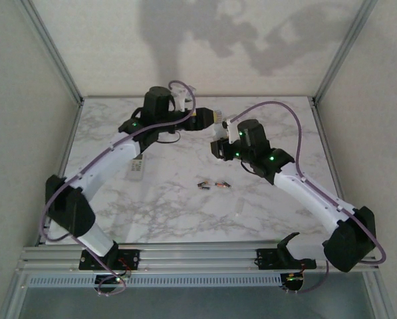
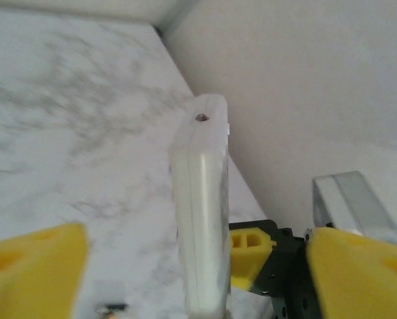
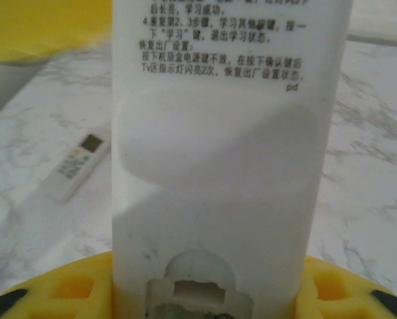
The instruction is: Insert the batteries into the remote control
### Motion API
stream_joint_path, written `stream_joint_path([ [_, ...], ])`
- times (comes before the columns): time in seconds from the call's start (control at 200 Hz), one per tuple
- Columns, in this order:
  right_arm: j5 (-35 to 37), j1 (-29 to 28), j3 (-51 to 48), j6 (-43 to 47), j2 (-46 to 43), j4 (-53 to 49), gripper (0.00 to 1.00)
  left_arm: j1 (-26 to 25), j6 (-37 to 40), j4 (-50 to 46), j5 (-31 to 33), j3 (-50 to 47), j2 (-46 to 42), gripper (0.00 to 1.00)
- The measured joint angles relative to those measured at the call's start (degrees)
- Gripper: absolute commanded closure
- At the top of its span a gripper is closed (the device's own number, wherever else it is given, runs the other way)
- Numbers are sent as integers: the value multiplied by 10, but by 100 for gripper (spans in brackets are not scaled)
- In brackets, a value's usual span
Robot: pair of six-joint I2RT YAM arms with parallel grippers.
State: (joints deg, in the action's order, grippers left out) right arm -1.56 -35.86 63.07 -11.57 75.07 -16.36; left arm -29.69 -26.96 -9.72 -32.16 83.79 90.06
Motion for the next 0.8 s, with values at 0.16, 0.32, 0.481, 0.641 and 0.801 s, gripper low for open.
stream_joint_path([
  [0.16,42,5,57,-78,124,-35,69,3,14,6,131,-88,-125,1],
  [0.32,57,5,118,-135,269,-63,70,4,17,13,184,-151,-180,0],
  [0.481,65,5,188,-164,374,-86,70,5,12,16,198,-221,-183,0],
  [0.641,77,5,240,-184,440,-105,68,5,-6,16,195,-246,-185,0],
  [0.801,83,6,274,-205,490,-117,60,5,-26,8,191,-265,-215,0],
])
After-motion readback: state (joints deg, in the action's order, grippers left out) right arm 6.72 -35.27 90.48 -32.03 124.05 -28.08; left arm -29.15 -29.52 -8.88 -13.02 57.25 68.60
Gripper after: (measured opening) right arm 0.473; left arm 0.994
